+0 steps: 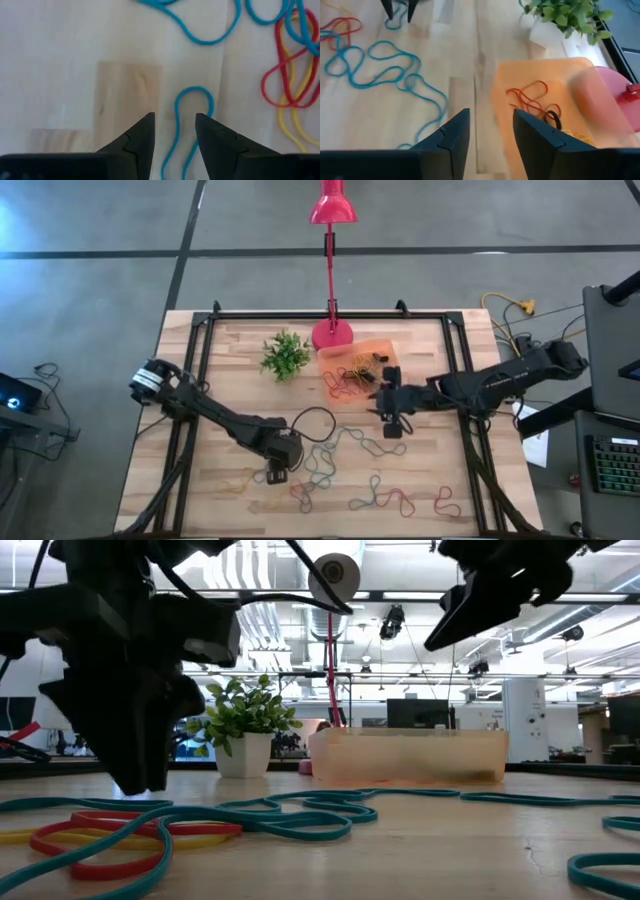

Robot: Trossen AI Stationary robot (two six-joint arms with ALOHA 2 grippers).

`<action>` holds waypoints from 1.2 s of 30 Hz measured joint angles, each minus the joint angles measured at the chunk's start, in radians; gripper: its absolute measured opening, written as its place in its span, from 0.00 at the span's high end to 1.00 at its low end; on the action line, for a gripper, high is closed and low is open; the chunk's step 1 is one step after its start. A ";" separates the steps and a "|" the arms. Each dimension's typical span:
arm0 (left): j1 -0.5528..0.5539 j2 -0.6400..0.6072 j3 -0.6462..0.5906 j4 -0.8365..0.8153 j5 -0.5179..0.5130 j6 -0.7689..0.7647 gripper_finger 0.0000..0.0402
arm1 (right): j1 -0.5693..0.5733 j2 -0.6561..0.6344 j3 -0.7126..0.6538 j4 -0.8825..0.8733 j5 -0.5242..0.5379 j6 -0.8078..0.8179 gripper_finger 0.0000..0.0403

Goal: Pick and place rubber bands into bin
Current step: Put the blue rubberband into the orange container

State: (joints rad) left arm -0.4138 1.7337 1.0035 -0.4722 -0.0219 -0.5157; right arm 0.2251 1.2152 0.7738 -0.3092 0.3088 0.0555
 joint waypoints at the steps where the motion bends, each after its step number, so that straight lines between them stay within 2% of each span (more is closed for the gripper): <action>1: -0.004 0.009 0.000 0.001 0.000 0.004 0.69 | 0.016 0.000 0.000 0.000 0.012 0.008 0.67; 11: -0.038 0.137 0.006 0.020 -0.051 -0.001 0.69 | 0.162 0.000 -0.005 0.000 0.115 0.083 0.71; 21: -0.029 0.162 0.006 0.016 -0.109 -0.002 0.69 | 0.256 0.000 -0.046 0.005 0.233 0.185 0.74; 36: 0.012 0.161 -0.032 0.071 -0.145 0.029 0.70 | 0.267 0.000 -0.069 0.006 0.252 0.196 0.81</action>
State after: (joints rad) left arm -0.4017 1.8946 0.9720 -0.4008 -0.1667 -0.4866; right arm 0.4919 1.2152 0.7048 -0.3031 0.5606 0.2511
